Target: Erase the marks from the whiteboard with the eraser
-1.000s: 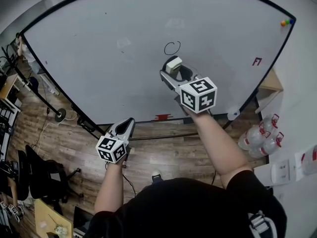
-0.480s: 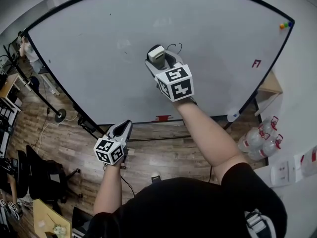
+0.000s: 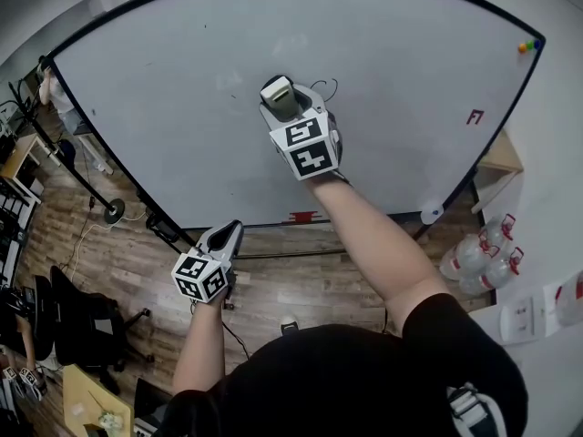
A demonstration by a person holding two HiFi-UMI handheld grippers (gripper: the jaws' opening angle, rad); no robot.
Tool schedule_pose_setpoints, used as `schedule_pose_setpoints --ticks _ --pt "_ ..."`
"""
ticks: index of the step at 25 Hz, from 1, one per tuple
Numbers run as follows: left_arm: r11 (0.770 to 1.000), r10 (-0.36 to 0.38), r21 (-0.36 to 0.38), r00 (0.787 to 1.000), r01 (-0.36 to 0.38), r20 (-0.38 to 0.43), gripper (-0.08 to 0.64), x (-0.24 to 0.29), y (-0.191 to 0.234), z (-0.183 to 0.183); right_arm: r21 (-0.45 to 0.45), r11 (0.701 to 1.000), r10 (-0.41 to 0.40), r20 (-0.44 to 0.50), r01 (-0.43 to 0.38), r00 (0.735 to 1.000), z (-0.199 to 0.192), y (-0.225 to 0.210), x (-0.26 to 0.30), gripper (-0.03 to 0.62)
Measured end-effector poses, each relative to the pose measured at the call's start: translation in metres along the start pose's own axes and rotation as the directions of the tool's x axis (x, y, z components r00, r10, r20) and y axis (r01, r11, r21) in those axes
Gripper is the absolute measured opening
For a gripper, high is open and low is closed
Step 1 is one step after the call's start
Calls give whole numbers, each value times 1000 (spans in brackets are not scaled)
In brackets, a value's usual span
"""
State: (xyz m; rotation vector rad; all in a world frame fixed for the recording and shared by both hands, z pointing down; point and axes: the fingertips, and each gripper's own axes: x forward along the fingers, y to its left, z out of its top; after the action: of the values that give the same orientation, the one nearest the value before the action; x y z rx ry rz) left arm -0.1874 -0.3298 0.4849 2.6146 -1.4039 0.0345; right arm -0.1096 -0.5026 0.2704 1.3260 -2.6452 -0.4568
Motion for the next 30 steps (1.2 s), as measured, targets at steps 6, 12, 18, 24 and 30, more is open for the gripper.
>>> schedule_pose_setpoints --ticks 6,12,18,24,30 --pt "1000 -5 -9 1000 5 -1 26 4 -1 -2 -64 997 -33 -5 33 999 2 -2 3 247" --pt "1000 -7 -19 1000 7 -1 26 3 -1 -3 -111 991 -69 7 69 998 2 -6 -1 245" --pt "1000 -14 -22 1000 14 -3 27 4 -6 -6 -130 985 -113 4 113 994 -2 -26 -14 245" --pt "999 -35 -13 999 34 -5 26 9 -13 -3 -141 976 -164 5 163 986 -1 -55 -29 245" --pt "998 -59 -7 998 58 -19 26 19 -20 -5 -150 962 -231 0 229 973 -2 -92 -48 245"
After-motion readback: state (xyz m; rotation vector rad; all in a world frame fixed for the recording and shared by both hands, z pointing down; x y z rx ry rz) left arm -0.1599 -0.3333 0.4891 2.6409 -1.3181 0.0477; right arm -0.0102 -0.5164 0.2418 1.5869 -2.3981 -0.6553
